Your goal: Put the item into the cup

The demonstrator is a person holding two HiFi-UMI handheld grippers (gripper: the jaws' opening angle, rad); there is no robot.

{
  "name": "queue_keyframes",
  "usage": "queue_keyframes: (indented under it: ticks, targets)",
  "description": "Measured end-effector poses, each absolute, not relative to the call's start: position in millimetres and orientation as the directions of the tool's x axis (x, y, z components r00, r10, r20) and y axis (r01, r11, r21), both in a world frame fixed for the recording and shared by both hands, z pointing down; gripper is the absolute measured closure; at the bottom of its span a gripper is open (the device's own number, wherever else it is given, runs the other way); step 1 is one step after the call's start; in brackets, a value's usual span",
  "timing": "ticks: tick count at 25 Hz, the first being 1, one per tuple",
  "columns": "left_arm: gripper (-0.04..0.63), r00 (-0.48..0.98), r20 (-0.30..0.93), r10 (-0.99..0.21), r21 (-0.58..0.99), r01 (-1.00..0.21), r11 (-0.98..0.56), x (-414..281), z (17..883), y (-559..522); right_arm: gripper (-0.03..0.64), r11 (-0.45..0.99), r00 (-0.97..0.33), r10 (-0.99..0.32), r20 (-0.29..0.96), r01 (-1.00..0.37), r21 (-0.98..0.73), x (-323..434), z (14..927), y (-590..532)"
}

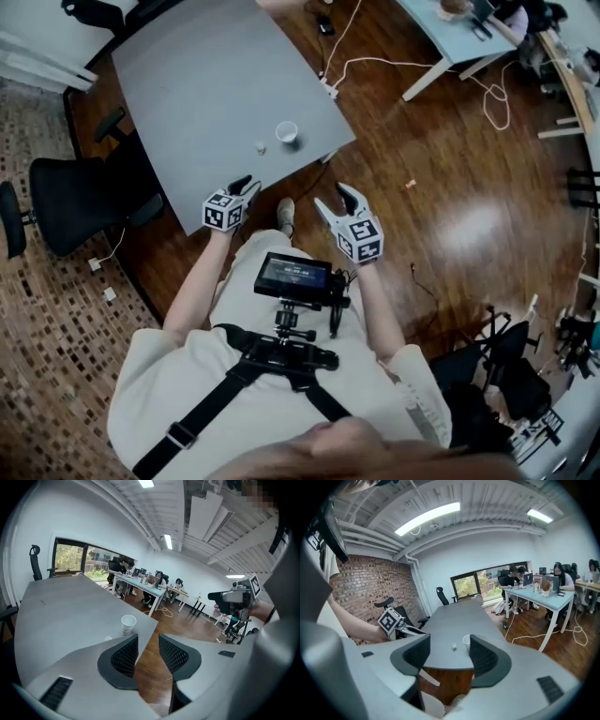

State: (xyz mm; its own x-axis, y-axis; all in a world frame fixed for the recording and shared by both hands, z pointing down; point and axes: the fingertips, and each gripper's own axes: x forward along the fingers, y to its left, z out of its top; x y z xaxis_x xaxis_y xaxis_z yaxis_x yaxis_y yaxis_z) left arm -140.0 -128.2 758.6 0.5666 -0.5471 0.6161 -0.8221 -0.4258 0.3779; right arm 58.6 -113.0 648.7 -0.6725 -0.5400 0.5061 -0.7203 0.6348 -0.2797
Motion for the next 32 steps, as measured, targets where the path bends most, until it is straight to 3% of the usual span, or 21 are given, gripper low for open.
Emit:
queue_keyframes:
  ticks: [13, 26, 30, 32]
  targets:
    - [0.428, 0.515, 0.752, -0.412, 0.359, -0.844, -0.399, -179, 889, -239, 0.337, 0.604, -0.614, -0.536, 0.579, -0.758, -0.245, 25, 674, -221]
    - [0.431, 0.427, 0.866, -0.259, 0.281, -0.845, -0.456, -199, 972, -241, 0.337, 0.577, -0.603, -0.578, 0.549, -0.779, -0.248, 22, 671, -247]
    - [0.469, 0.407, 0.876, -0.258, 0.288, -0.871, -0.397, -187, 975, -253, 0.337, 0.588, -0.614, -0.567, 0.549, -0.768, -0.252, 46, 671, -268]
    - [0.527, 0.392, 0.882, -0.262, 0.285, -0.886, -0.366, -182, 976, -257, 0.339, 0.596, -0.62, -0.551, 0.559, -0.761, -0.255, 56, 674, -279]
